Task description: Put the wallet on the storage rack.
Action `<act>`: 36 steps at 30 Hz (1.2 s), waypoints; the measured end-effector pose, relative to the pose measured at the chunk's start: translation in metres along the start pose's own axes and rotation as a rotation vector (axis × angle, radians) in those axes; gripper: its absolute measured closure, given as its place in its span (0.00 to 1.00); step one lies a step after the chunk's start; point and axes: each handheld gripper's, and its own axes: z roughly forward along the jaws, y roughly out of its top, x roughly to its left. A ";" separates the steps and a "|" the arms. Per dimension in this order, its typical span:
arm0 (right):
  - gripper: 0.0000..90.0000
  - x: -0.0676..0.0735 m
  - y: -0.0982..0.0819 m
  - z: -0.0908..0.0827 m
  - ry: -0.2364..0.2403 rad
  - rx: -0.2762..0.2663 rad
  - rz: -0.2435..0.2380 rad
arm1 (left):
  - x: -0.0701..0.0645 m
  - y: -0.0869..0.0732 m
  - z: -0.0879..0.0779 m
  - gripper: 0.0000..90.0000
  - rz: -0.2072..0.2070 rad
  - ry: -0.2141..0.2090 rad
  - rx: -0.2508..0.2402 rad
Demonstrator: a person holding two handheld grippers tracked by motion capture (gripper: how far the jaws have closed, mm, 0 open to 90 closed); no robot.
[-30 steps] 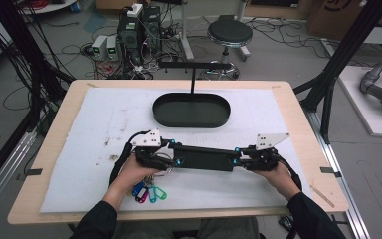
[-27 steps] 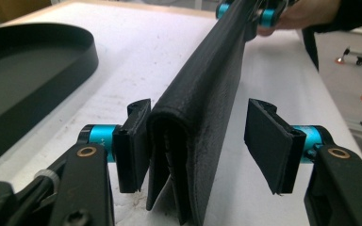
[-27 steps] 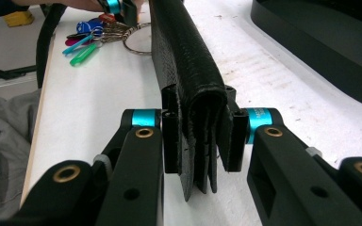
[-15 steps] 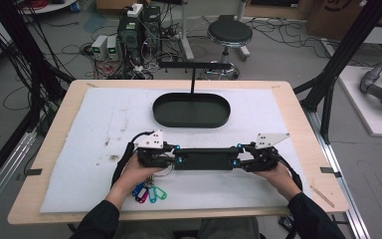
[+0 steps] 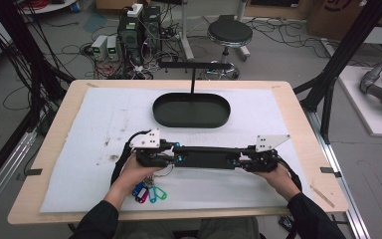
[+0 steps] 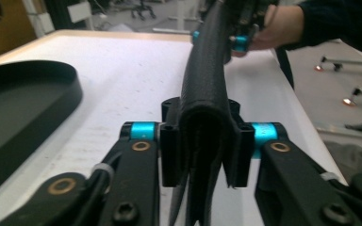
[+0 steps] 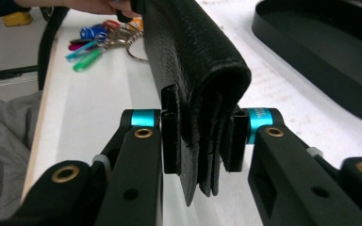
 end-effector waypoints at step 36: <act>0.85 -0.054 0.054 -0.004 -0.233 -0.113 0.040 | -0.036 0.002 -0.089 0.33 -0.093 0.345 -0.031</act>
